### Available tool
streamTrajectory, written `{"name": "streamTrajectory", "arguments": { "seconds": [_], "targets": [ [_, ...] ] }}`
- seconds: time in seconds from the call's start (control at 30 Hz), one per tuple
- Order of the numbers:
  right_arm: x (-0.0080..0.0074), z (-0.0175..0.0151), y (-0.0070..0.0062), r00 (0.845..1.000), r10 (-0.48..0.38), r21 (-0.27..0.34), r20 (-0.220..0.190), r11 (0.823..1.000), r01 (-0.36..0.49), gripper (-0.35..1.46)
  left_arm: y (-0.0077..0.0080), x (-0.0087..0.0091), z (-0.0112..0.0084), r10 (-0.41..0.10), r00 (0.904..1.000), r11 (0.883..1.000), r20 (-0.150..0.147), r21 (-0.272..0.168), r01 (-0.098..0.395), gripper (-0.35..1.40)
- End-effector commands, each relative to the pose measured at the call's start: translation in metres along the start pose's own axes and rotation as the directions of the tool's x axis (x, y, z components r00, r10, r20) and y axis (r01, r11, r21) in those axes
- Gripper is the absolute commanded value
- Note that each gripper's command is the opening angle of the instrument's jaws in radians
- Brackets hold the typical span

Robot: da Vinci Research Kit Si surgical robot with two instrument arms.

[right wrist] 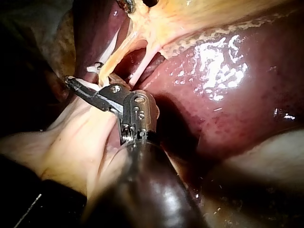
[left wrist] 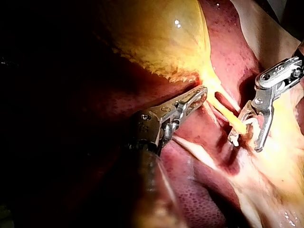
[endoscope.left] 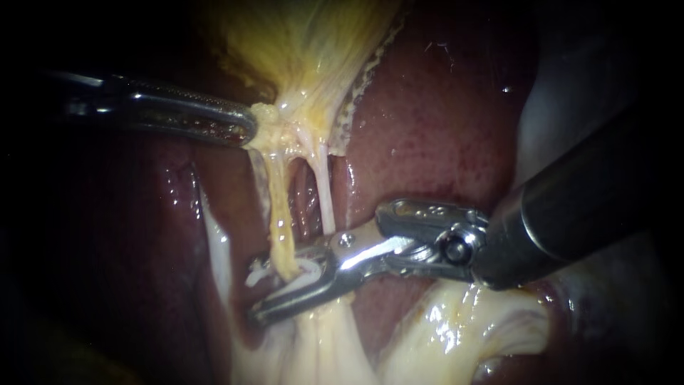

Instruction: Clipping first clip left tube

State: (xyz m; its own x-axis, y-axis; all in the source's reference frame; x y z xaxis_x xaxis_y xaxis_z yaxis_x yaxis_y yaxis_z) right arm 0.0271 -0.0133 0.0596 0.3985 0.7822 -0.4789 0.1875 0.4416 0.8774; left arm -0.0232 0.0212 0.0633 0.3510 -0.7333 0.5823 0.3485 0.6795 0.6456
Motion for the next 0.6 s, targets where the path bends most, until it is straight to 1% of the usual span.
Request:
{"name": "streamTrajectory", "arguments": {
  "seconds": [0.03,0.23,0.33,0.5,0.6],
  "targets": [
    [-0.0001,0.0,-0.0001,1.0,-0.002,0.007,0.006,1.0,0.002,0.43,0.0,0.0,0.0,0.0,1.0,1.0,0.0,0.0,0.0,-0.35],
    [-0.0007,0.0007,-0.0011,1.0,0.002,0.043,0.027,0.999,-0.003,0.41,0.0,0.0,0.0,0.0,1.0,1.0,0.0,0.0,0.0,-0.35],
    [-0.0006,0.001,-0.0015,1.0,0.005,0.062,0.019,0.998,-0.006,0.4,0.0,0.0,0.0,0.0,1.0,1.0,0.0,0.0,0.0,-0.35],
    [-0.0004,0.0011,-0.0016,1.0,0.006,0.066,0.014,0.998,-0.007,0.37,0.0,0.0,0.0,0.0,1.0,1.0,0.0,0.0,0.0,-0.35],
    [-0.0002,0.001,-0.0015,1.0,0.007,0.067,0.014,0.998,-0.007,0.3,0.0,0.0,0.0,0.0,1.0,1.0,0.0,0.0,0.0,-0.35]
  ]
}}
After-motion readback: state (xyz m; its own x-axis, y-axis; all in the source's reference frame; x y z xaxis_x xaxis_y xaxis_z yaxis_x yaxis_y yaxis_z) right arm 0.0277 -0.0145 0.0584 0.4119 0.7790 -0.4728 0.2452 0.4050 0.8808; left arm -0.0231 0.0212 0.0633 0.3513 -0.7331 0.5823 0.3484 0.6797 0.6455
